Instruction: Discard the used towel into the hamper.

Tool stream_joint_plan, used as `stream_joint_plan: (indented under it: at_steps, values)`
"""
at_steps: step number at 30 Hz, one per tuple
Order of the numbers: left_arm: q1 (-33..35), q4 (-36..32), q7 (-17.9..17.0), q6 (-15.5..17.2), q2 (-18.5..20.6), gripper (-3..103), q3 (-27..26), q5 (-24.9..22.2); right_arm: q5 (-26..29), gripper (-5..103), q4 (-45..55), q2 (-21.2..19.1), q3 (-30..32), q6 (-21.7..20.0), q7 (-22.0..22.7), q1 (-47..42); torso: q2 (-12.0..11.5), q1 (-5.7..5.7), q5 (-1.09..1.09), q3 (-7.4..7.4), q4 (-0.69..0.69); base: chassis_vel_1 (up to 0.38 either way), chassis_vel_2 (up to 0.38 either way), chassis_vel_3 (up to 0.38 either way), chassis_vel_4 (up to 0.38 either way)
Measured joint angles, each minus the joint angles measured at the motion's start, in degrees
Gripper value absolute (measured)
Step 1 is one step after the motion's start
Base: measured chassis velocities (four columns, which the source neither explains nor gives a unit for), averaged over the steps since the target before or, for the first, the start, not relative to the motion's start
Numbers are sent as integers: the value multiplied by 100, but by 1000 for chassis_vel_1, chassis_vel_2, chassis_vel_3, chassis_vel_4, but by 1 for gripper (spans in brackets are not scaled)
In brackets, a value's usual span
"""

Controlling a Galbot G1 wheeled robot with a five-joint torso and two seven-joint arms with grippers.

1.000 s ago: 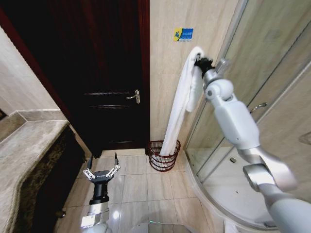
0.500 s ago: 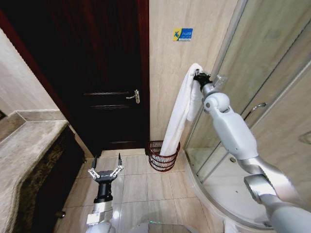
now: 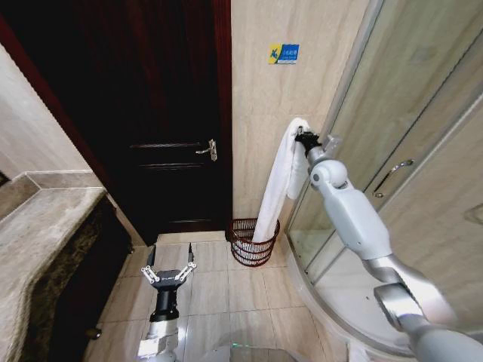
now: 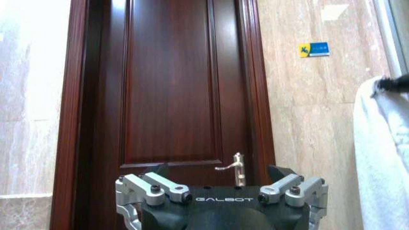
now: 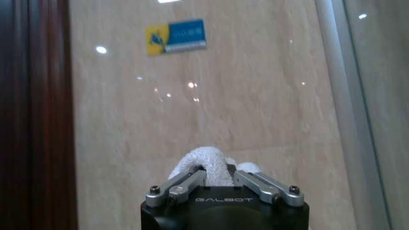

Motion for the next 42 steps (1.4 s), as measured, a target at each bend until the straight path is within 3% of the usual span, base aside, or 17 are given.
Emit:
stream_joint_plan:
  at_steps: [6,15,31,32,42]
  values:
    - [101,32,-192,4,4,100,25,73,-109,5,-205,105,54,53,-3,-58,-33,-17,1,-15,0,0,0,0,0]
    - [458,132,-403,-115,161,100,235,84,-183,5,-288,208,62,72,-8,-94,-381,-175,2,-204,1,0,0,0,0]
    - [469,246,-352,-216,275,100,209,96,-269,5,-17,202,202,6,5,-559,-917,-427,1,-486,0,0,0,0,0]
    - [440,308,-307,-212,233,100,268,145,-348,5,-40,185,249,25,-42,-600,-1065,-496,1,-565,1,0,0,0,0]
    - [414,407,-278,-267,179,100,321,239,-454,5,162,168,297,32,-83,-883,-1406,-647,3,-758,1,0,0,0,0]
